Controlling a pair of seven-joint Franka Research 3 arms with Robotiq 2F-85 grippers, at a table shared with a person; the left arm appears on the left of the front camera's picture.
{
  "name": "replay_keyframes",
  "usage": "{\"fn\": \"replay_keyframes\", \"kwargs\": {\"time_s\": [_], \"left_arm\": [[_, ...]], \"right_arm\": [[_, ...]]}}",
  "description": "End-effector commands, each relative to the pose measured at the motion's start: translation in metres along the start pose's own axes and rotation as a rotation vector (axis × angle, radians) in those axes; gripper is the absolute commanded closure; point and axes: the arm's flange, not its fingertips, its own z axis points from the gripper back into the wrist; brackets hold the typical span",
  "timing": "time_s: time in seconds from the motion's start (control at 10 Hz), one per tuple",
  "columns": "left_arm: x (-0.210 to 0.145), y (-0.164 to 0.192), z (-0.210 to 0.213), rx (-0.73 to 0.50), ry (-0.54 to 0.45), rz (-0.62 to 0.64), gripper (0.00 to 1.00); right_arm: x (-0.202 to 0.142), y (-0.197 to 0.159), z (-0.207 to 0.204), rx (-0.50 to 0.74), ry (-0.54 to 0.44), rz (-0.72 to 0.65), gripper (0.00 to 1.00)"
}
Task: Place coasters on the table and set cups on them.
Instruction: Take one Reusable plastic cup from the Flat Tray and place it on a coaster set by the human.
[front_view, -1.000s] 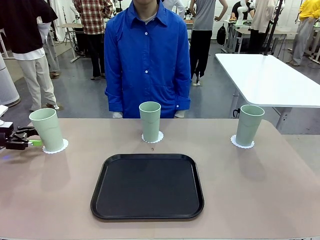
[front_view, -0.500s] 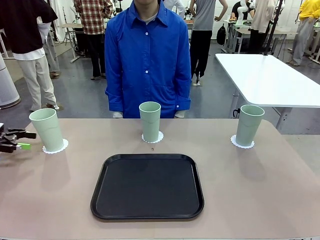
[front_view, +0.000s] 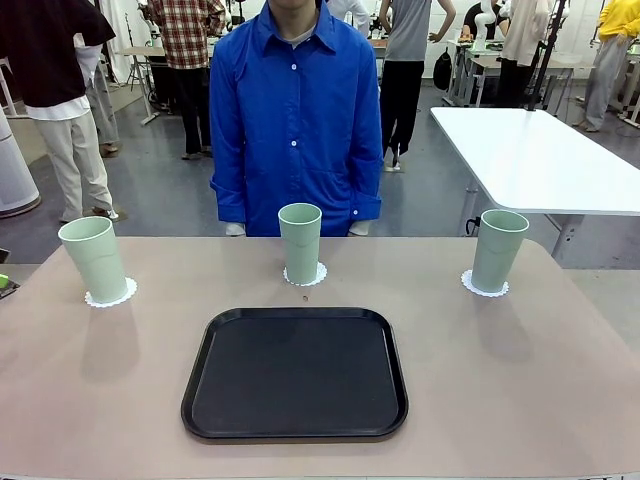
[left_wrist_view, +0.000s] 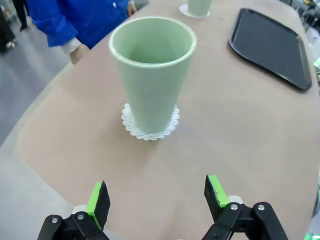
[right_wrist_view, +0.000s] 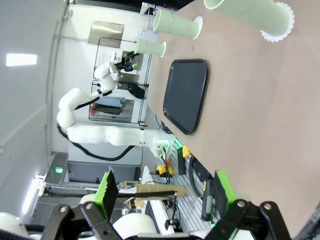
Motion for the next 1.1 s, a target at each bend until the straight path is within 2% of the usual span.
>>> {"fn": "replay_keyframes", "kwargs": {"time_s": [0.0, 0.2, 0.5, 0.8, 1.0], "left_arm": [[0.04, -0.038, 0.02, -0.043, 0.1, 0.086, 0.0], [0.08, -0.073, 0.051, -0.055, 0.211, 0.061, 0.0], [0.139, -0.117, 0.06, 0.036, 0.319, 0.036, 0.0], [0.194, -0.149, 0.032, 0.172, 0.422, 0.061, 0.0], [0.215, -0.149, -0.003, 0.206, 0.481, 0.09, 0.0]], "right_arm": [[-0.001, 0.002, 0.001, -0.003, 0.004, -0.009, 0.0], [-0.001, 0.002, 0.001, -0.003, 0.004, -0.009, 0.0], [-0.001, 0.002, 0.001, -0.003, 0.004, -0.009, 0.0], [-0.001, 0.002, 0.001, -0.003, 0.004, -0.009, 0.0], [-0.001, 0.002, 0.001, -0.003, 0.004, -0.009, 0.0]]}}
